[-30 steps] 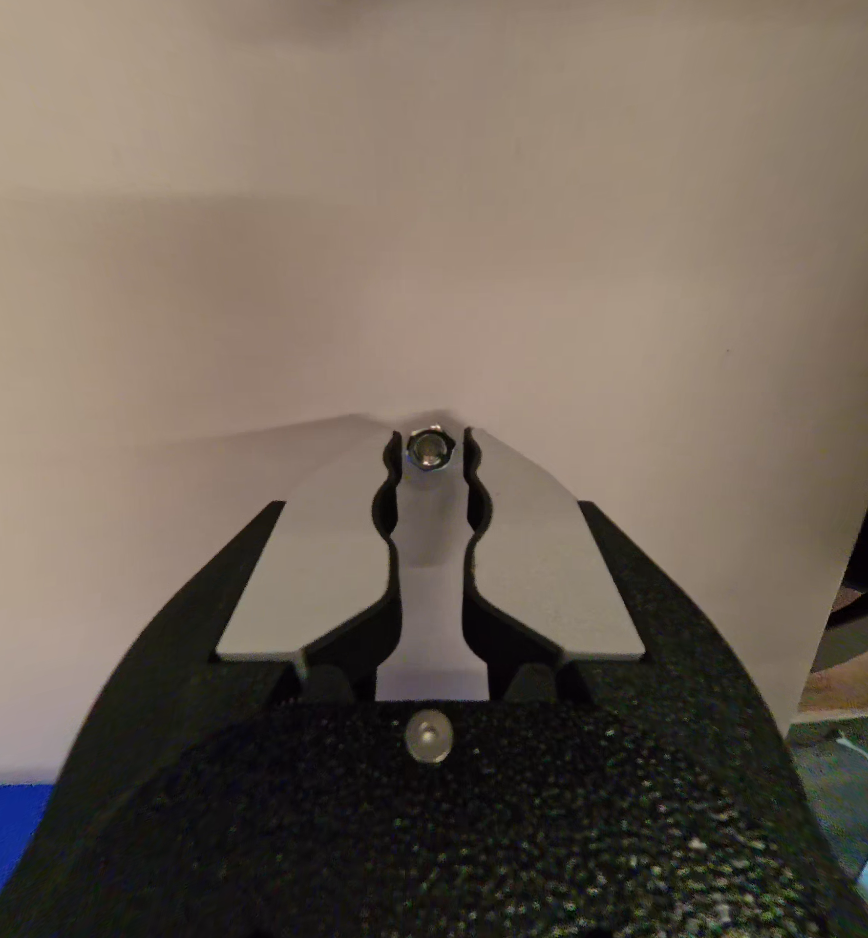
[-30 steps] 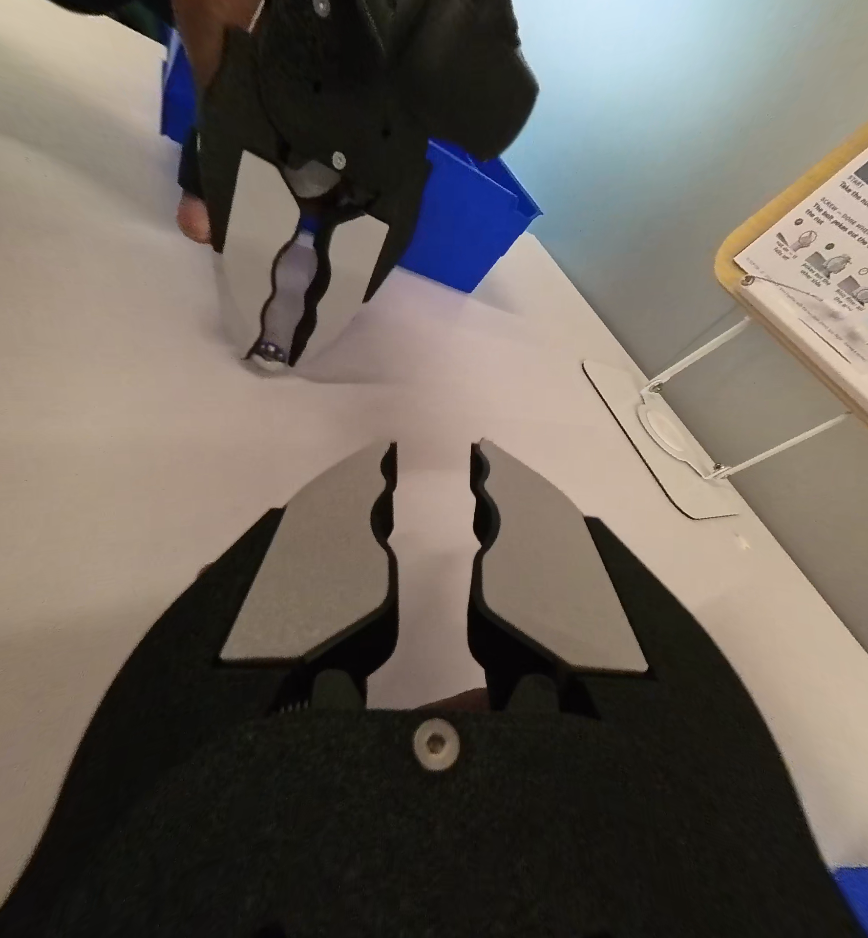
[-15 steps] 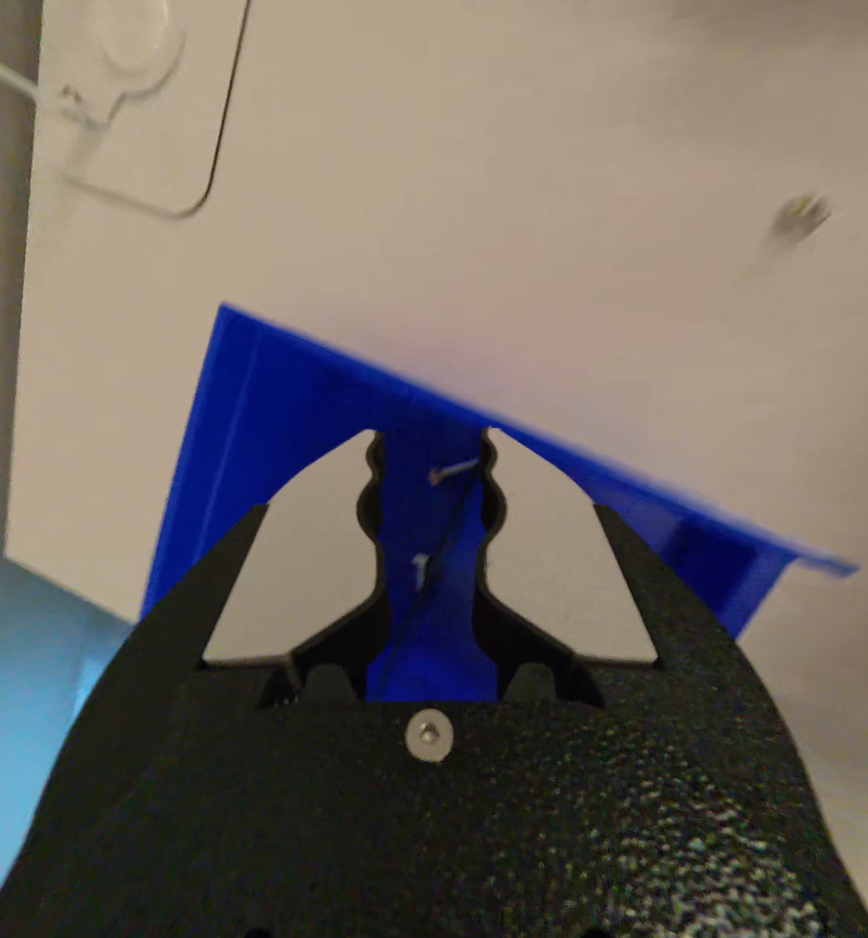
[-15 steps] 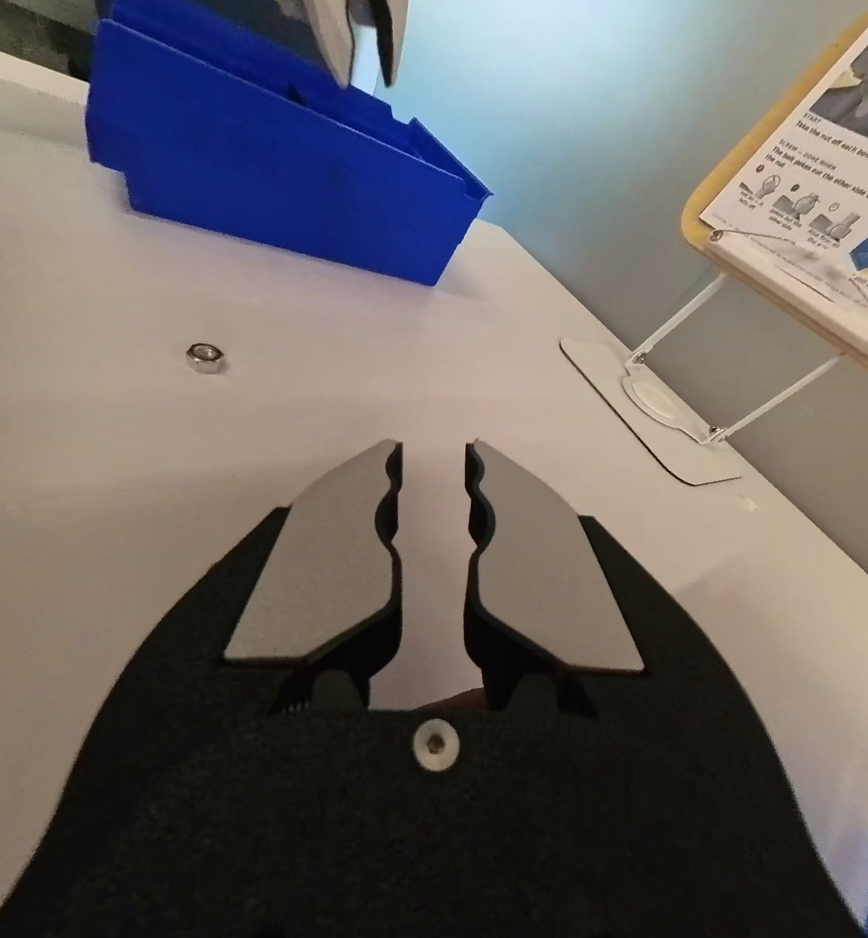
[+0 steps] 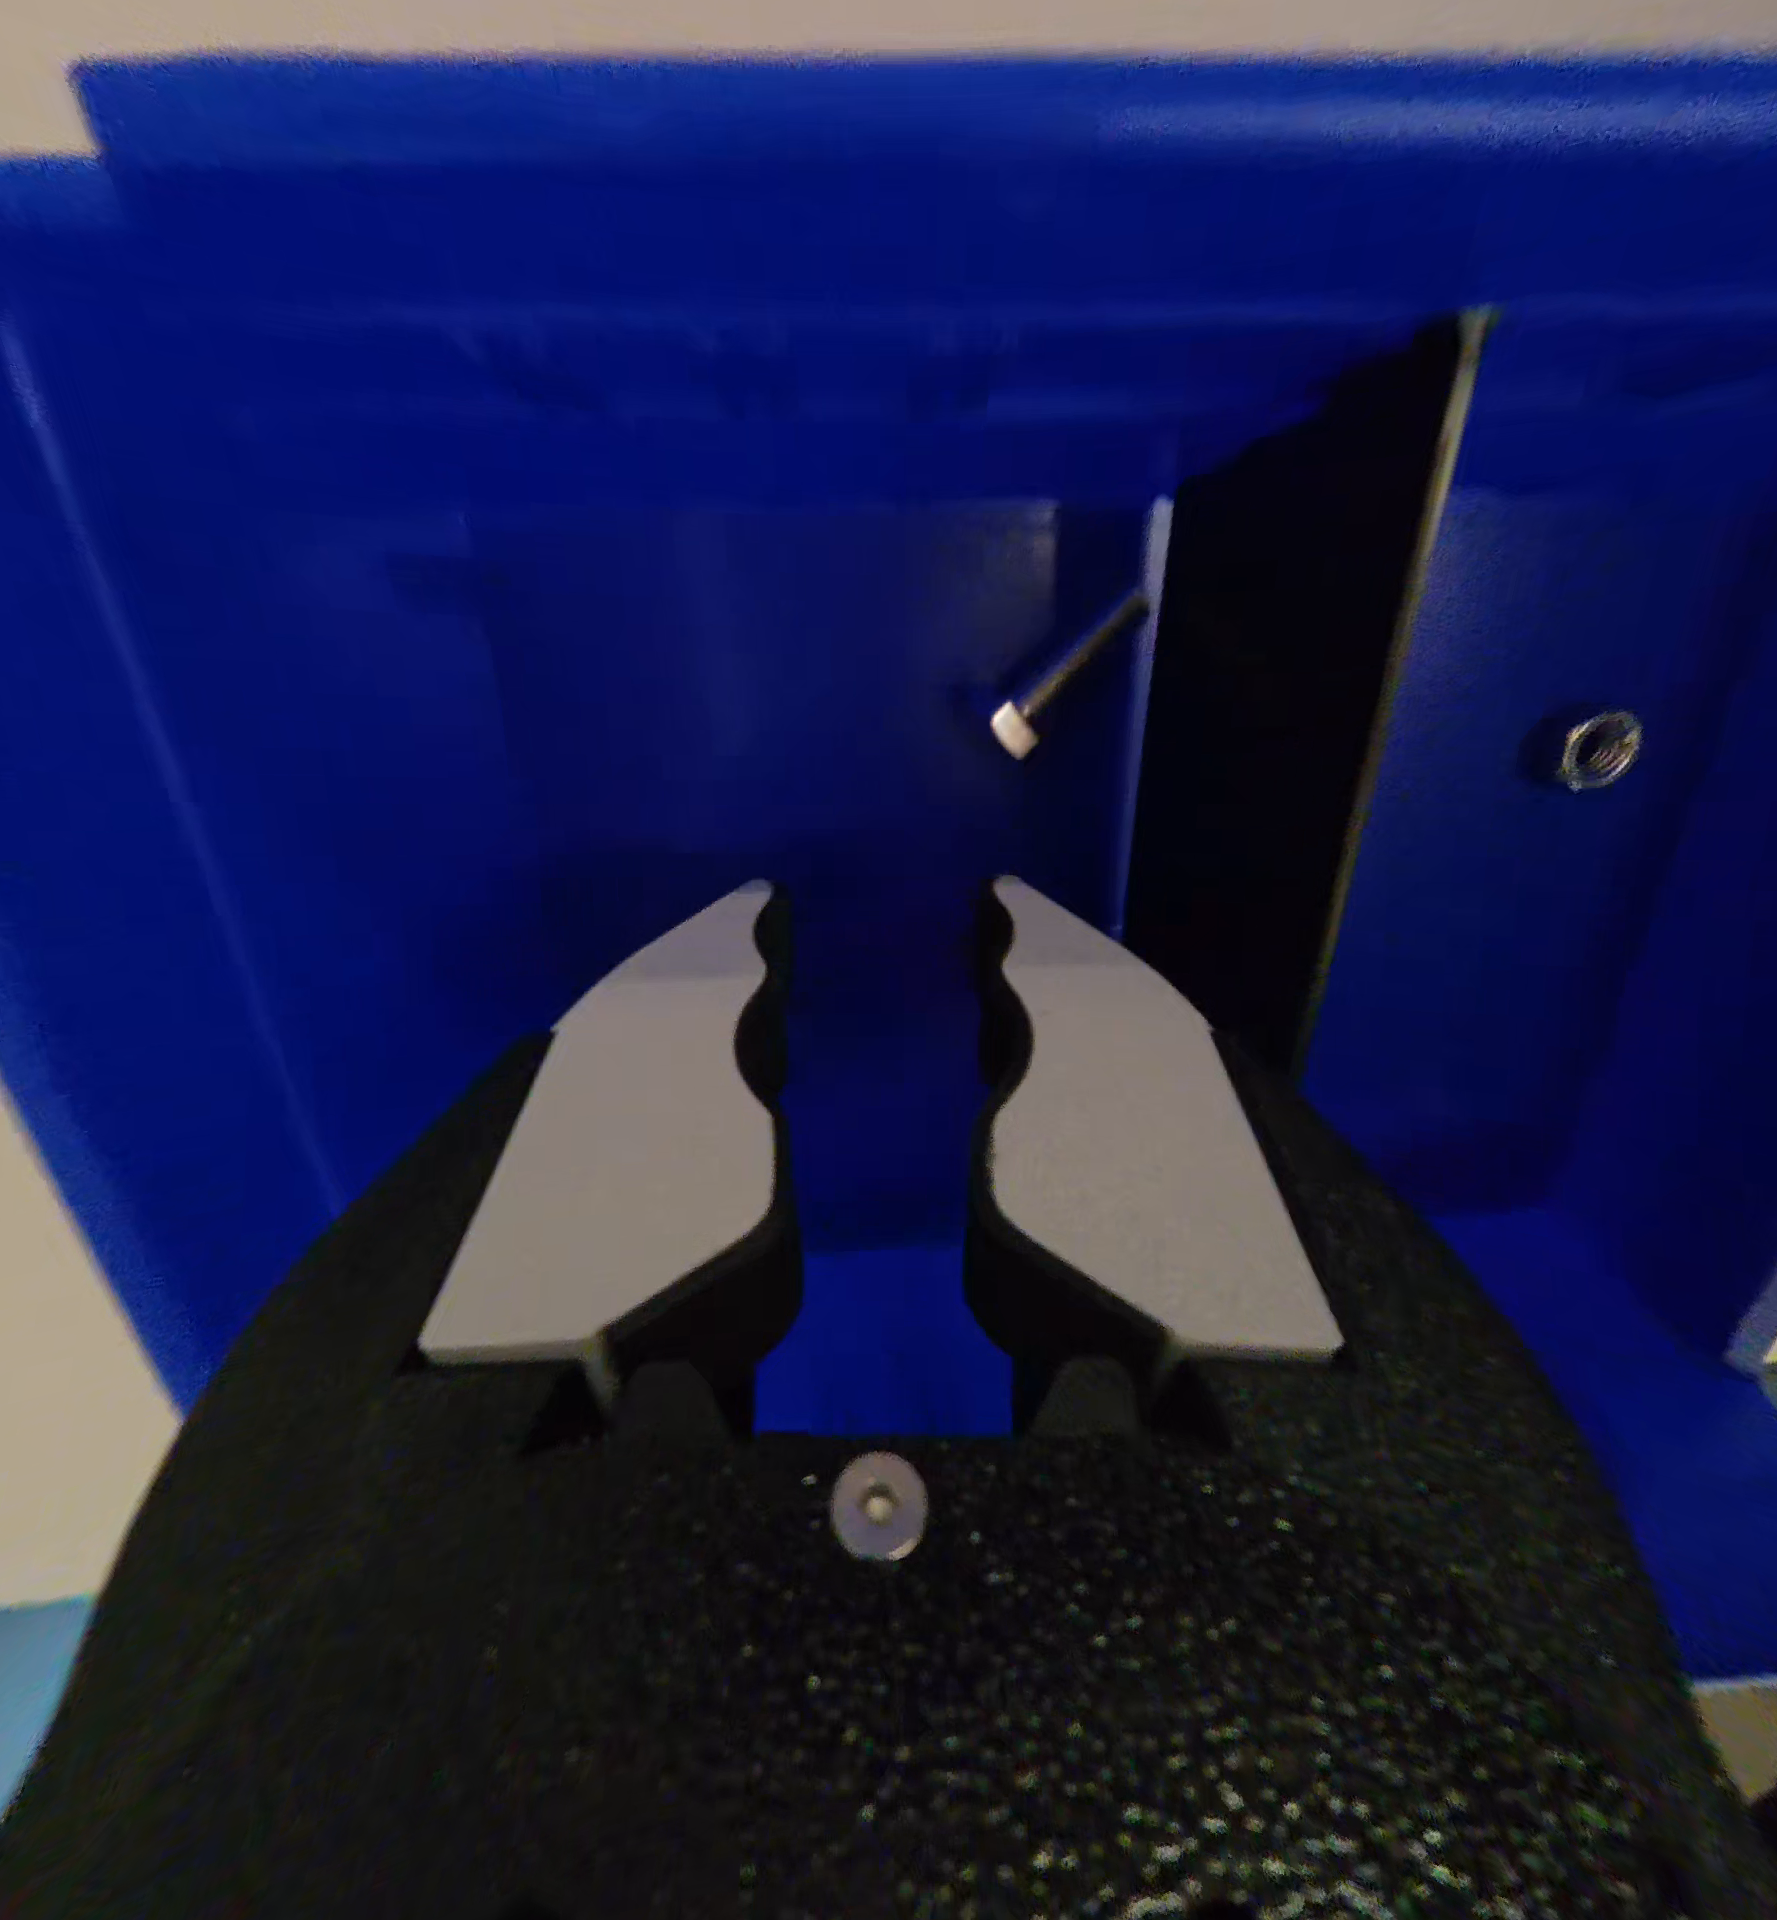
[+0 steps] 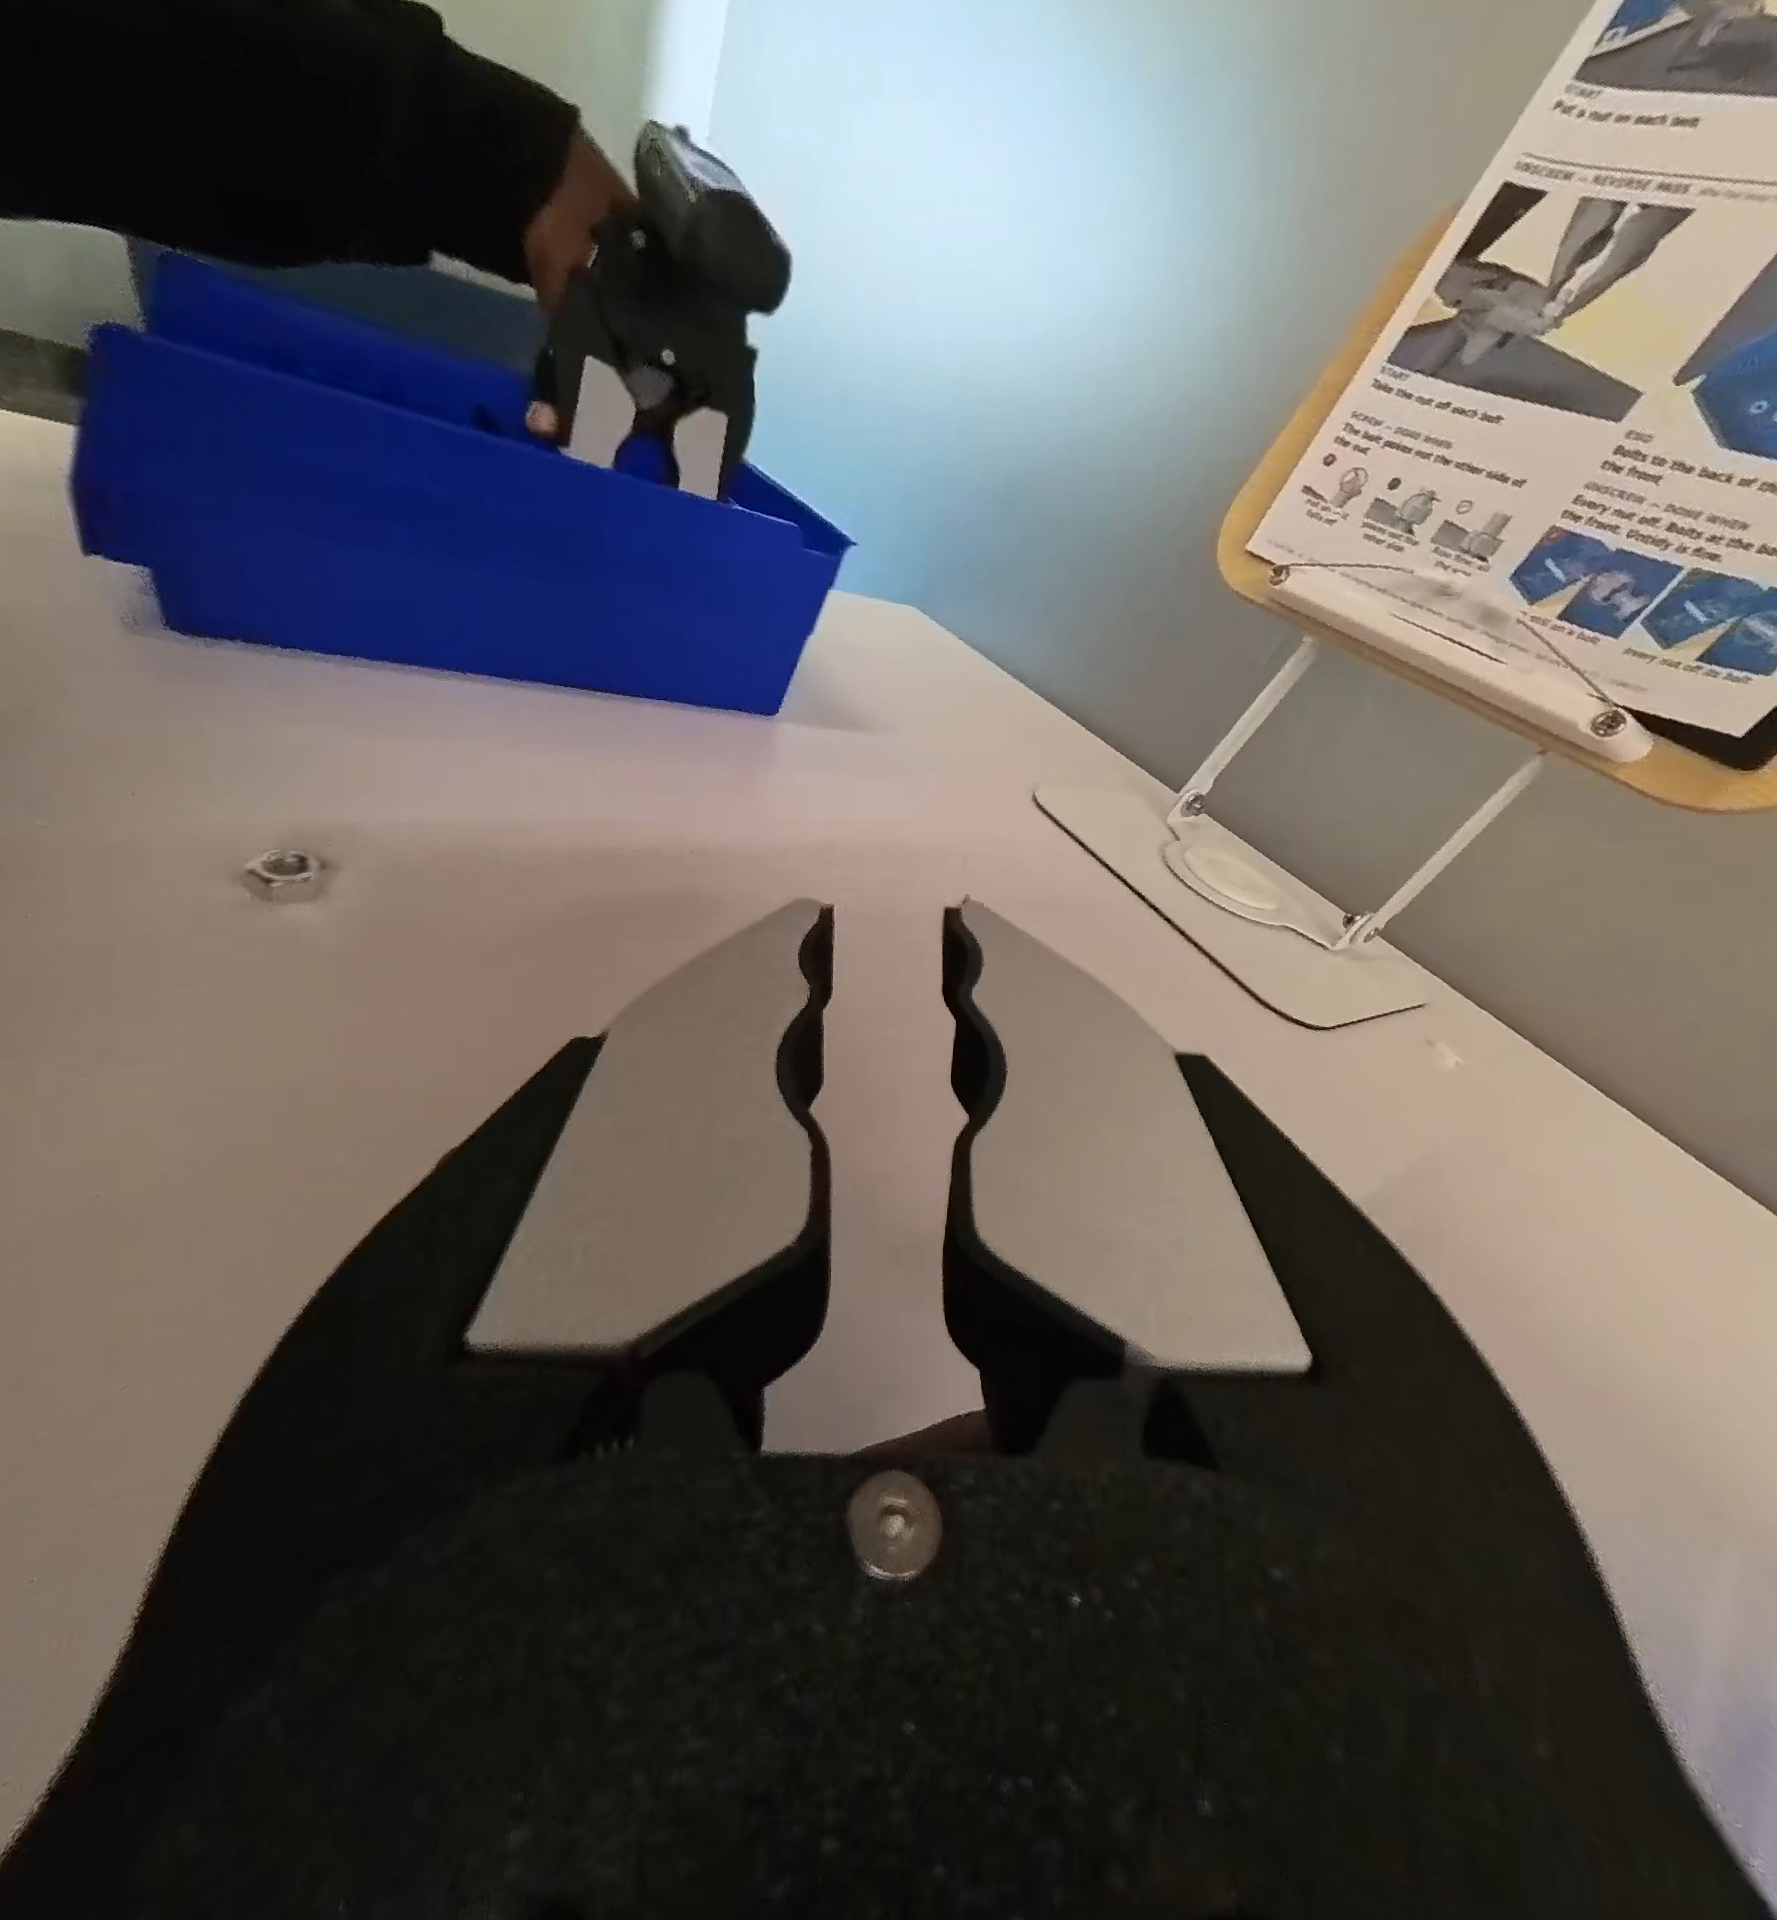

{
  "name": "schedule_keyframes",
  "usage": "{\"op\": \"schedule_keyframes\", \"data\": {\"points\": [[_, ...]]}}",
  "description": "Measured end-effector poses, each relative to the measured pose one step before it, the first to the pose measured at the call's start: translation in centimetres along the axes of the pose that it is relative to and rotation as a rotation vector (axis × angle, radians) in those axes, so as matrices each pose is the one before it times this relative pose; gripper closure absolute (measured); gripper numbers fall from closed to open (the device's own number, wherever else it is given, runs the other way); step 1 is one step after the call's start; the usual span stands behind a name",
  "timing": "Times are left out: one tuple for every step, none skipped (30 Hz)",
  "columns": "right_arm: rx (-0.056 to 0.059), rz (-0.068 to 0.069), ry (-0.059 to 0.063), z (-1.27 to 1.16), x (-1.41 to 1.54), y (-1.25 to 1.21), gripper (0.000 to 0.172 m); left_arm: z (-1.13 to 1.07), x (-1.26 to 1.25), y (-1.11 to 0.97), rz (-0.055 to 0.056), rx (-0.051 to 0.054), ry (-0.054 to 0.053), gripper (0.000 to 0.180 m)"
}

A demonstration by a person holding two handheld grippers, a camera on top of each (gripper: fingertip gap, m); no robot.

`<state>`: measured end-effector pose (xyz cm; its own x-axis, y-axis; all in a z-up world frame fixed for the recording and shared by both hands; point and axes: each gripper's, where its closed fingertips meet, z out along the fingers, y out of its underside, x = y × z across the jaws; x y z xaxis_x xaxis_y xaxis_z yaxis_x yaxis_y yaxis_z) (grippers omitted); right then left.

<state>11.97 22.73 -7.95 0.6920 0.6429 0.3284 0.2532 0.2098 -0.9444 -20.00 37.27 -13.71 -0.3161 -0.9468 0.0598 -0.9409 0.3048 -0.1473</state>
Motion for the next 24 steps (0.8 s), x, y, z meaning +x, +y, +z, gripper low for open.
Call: {"op": "schedule_keyframes", "data": {"points": [[-0.0019, 0.0008, 0.0083, 0.111, 0.197, 0.056, 0.152, 0.388, 0.197, -0.437, -0.0013, 0.0016, 0.0222, 0.145], [-0.0025, -0.0004, 0.0042, 0.121, 0.139, 0.059, 0.152, 0.341, 0.285, -0.473, 0.0098, 0.0059, 0.0206, 0.144], [-0.0026, -0.0012, 0.0018, 0.104, 0.073, 0.046, 0.152, 0.25, 0.31, -0.512, 0.0216, 0.0109, 0.0176, 0.144], [-0.0023, -0.0029, 0.0016, 0.105, 0.052, 0.042, 0.153, 0.197, 0.188, -0.477, 0.0262, 0.0119, 0.0108, 0.145], [-0.0027, -0.0042, -0.0006, 0.108, 0.013, 0.039, 0.153, 0.136, 0.191, -0.353, 0.0248, 0.0074, 0.0127, 0.146], [-0.0029, -0.0054, -0.0023, 0.09, -0.043, 0.037, 0.153, 0.105, 0.128, -0.291, 0.0191, 0.0061, 0.0144, 0.148], [-0.003, -0.0065, -0.002, 0.082, -0.061, 0.059, 0.153, 0.136, 0.135, -0.159, 0.017, 0.0049, 0.0144, 0.15], [-0.0029, -0.0075, -0.0028, 0.074, -0.084, 0.051, 0.153, 0.118, 0.073, -0.156, 0.0193, 0.0059, 0.0126, 0.153], [-0.0023, -0.0089, -0.0024, 0.02, -0.12, 0.024, 0.153, 0.065, 0.056, -0.112, 0.0162, 0.0071, 0.0133, 0.155], [-0.0024, -0.01, -0.0021, 0.025, -0.107, 0.002, 0.153, 0.01, 0.0, -0.067, 0.0069, 0.0042, 0.0136, 0.158], [-0.0026, -0.0094, -0.0033, 0.025, -0.134, 0.022, 0.153, -0.07, -0.045, -0.021, 0.0024, 0.0012, 0.0132, 0.164], [-0.0031, -0.009, -0.0026, 0.029, -0.122, 0.03, 0.153, -0.103, -0.079, 0.023, 0.0026, -0.0001, 0.0082, 0.169], [-0.0026, -0.0089, -0.0019, 0.04, -0.106, 0.024, 0.154, -0.089, -0.103, 0.05, 0.0056, -0.0008, 0.0068, 0.17], [-0.0025, -0.0087, -0.0021, 0.041, -0.123, 0.016, 0.154, -0.046, -0.034, -0.006, 0.0072, 0.0021, 0.0098, 0.171], [-0.0027, -0.0083, -0.0024, 0.048, -0.093, 0.021, 0.154, -0.011, 0.139, -0.082, 0.008, 0.0061, 0.0155, 0.171], [-0.0027, -0.0078, -0.0017, 0.04, -0.094, 0.018, 0.154, 0.066, 0.1, -0.074, 0.0082, 0.0004, 0.0114, 0.171], [-0.0034, -0.0068, -0.0016, 0.037, -0.087, 0.031, 0.154, 0.09, 0.102, 0.071, 0.0112, -0.0112, 0.0066, 0.17], [-0.0041, -0.0053, -0.002, 0.032, -0.085, 0.036, 0.154, 0.141, 0.058, 0.135, 0.0142, -0.0172, 0.0027, 0.169], [-0.0042, -0.0037, -0.0016, 0.046, -0.065, 0.048, 0.154, 0.168, -0.016, 0.141, 0.0148, -0.0167, -0.0017, 0.168], [-0.0038, -0.0026, -0.0009, 0.036, -0.039, 0.056, 0.154, 0.17, 0.079, -0.027, 0.0121, -0.0056, 0.0066, 0.168], [-0.0031, -0.0019, -0.0005, 0.028, -0.039, 0.047, 0.154, 0.084, -0.01, -0.141, 0.0108, 0.005, 0.0017, 0.167], [-0.0016, -0.0015, -0.0006, 0.015, -0.04, 0.009, 0.154, 0.02, -0.053, -0.041, 0.0104, 0.0001, -0.0015, 0.167], [-0.0012, -0.0009, 0.0, 0.012, -0.013, 0.004, 0.154, -0.013, -0.07, 0.059, 0.0017, -0.0047, -0.0007, 0.168], [-0.0013, -0.0002, -0.0002, 0.017, -0.005, -0.01, 0.154, -0.043, -0.091, 0.146, 0.0018, -0.0066, 0.0017, 0.171]]}}
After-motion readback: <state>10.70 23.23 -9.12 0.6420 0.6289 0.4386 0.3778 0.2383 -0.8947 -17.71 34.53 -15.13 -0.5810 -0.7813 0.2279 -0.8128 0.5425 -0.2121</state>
